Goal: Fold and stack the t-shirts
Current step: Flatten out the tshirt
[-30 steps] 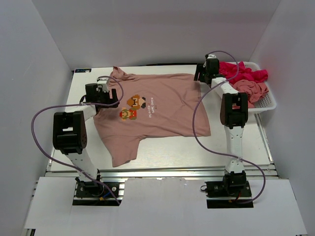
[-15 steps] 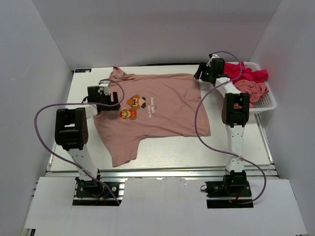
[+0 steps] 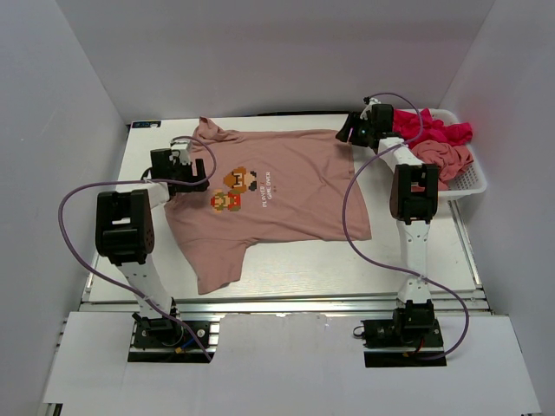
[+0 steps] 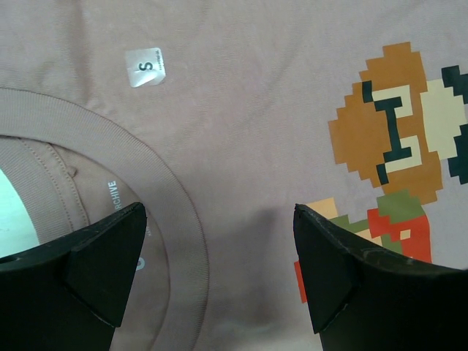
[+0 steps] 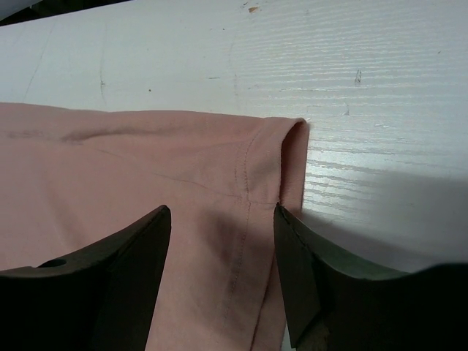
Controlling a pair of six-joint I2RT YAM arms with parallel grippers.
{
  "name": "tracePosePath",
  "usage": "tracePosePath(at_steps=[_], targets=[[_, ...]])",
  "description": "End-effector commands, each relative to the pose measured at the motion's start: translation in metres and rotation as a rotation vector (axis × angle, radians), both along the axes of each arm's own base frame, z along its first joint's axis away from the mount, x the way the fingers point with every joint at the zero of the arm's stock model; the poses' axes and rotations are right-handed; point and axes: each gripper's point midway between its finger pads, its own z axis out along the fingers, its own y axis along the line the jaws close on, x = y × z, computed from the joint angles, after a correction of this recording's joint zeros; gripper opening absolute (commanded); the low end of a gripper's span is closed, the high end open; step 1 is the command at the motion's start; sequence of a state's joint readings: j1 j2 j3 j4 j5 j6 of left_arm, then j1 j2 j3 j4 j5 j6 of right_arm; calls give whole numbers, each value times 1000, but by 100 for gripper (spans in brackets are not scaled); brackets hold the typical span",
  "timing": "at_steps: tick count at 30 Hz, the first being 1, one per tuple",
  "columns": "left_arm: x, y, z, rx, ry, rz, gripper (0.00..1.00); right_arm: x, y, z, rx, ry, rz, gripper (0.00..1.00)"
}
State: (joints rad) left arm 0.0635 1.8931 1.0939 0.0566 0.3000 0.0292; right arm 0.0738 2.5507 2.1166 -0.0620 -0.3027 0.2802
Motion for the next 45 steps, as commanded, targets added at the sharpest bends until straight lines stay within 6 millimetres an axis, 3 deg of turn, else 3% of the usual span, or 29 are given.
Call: tracePosePath(at_steps=[1, 16, 19, 21, 22, 26, 34, 38, 45], targets=[[5, 4, 15, -7, -38, -3, 91, 3, 2, 2, 11, -20, 13, 63], [7, 6, 11, -32, -21, -3, 90, 3, -13, -18, -53, 11, -39, 61], [7, 7, 11, -33, -21, 2, 90, 3, -13, -21, -51, 15, -37, 51], [6, 7, 12, -35, -21, 2, 90, 3, -11, -21, -48, 14, -34, 38], [7, 8, 12, -36, -22, 4, 90, 3, -11, -21, -47, 15, -35, 25], [7, 8, 11, -42, -21, 5, 90, 3, -12, -20, -47, 11, -34, 0], [5, 7, 6, -43, -13, 1, 90, 2, -14, -21, -56, 7, -41, 0], [4, 7, 3, -43, -8, -2, 90, 6, -17, -7, -64, -57, -60, 0], [2, 8, 0, -47, -1, -1, 90, 24, -30, 34, -93, -177, -101, 0]])
